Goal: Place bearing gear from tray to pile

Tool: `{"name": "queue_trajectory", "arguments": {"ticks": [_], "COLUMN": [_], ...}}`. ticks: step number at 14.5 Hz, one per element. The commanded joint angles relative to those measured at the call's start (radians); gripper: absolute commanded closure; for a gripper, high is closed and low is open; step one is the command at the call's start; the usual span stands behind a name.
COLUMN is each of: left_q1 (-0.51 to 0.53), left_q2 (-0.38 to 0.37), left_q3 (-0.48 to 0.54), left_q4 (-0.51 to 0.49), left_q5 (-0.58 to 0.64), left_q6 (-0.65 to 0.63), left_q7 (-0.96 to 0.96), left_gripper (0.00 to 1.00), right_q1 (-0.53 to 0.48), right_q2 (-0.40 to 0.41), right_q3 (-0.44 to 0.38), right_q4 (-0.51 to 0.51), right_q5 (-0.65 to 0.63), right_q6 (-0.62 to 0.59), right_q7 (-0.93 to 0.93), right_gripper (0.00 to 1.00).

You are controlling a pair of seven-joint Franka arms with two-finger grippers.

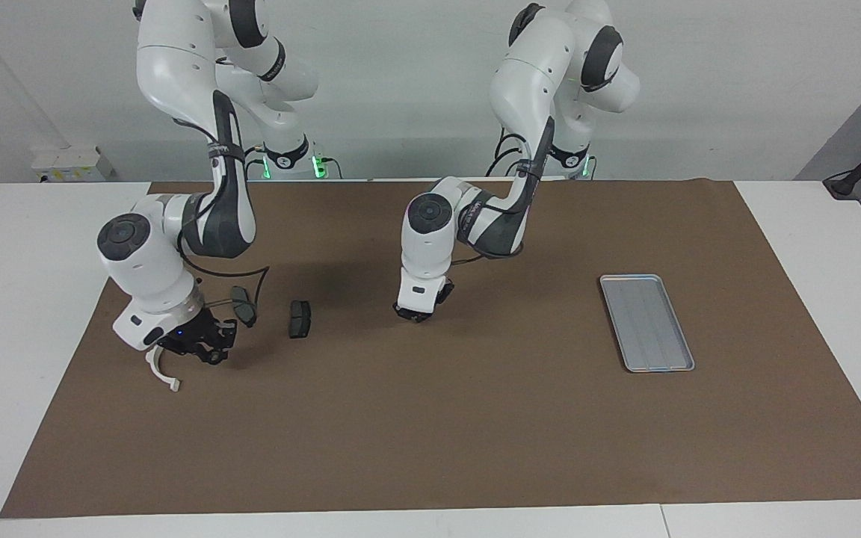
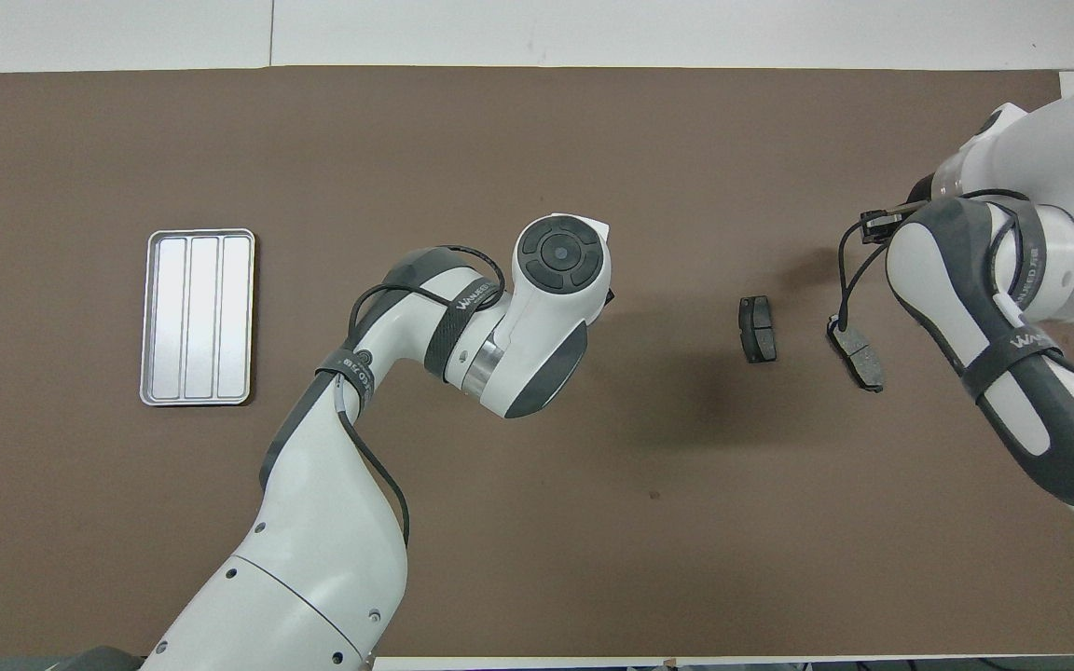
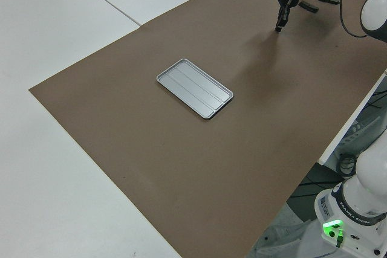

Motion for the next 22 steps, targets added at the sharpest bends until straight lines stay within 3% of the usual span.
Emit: {"name": "queue_trajectory", "arguments": {"ticks": [1, 5, 6, 7, 8, 9, 10, 11, 12, 13, 19, 22], "left_q1": [-0.005, -0.005, -0.005, -0.005, -0.007, -0.011, -0.013, -0.013, -0.011, -0.007, 0.117, 0.209], "left_q2": [-0.002, -0.007, -0.007, -0.008, -0.010, -0.011, -0.013, -0.013, -0.016, -0.042, -0.230, -0.338], "left_q3": [0.007, 0.009, 0.009, 0.009, 0.021, 0.030, 0.030, 0.032, 0.038, 0.044, 0.044, 0.042], "left_q4": [-0.017, -0.042, -0.047, -0.047, -0.041, -0.037, -0.037, -0.033, -0.028, -0.027, -0.050, -0.054], "left_q5": [0.019, 0.021, 0.021, 0.019, 0.019, 0.019, 0.019, 0.019, 0.016, 0.018, 0.016, 0.015], "left_q6": [0.020, 0.035, 0.038, 0.034, 0.023, 0.014, 0.008, -0.007, -0.024, -0.038, -0.153, -0.294], "left_q7": [-0.019, -0.021, -0.021, -0.021, -0.021, -0.019, -0.021, -0.022, -0.022, -0.021, -0.002, 0.107], "left_gripper": [1.00, 1.00, 0.96, 0.83, 0.47, 0.02, 0.00, 0.00, 0.00, 0.00, 0.00, 0.00], "right_q1": [-0.039, -0.048, -0.048, -0.048, -0.046, -0.046, -0.046, -0.046, -0.045, -0.045, -0.014, 0.047], "right_q2": [0.016, 0.031, 0.031, 0.030, 0.027, 0.027, 0.027, 0.027, 0.027, 0.025, -0.054, -0.084], "right_q3": [0.015, 0.015, 0.015, 0.015, 0.015, 0.015, 0.015, 0.017, 0.017, 0.017, 0.018, 0.018], "right_q4": [-0.014, -0.015, -0.017, -0.023, -0.034, -0.037, -0.037, -0.037, -0.037, -0.037, -0.020, 0.059], "right_q5": [0.015, 0.015, 0.017, 0.017, 0.017, 0.017, 0.017, 0.017, 0.017, 0.017, 0.051, 0.049], "right_q6": [0.027, 0.041, 0.041, 0.041, 0.042, 0.042, 0.042, 0.041, 0.041, 0.039, -0.029, -0.097], "right_q7": [-0.064, -0.081, -0.079, -0.078, -0.075, -0.075, -0.075, -0.073, -0.069, -0.067, 0.013, 0.080], "right_gripper": [1.00, 1.00, 1.00, 1.00, 0.98, 0.91, 0.70, 0.36, 0.16, 0.02, 0.00, 0.00]}}
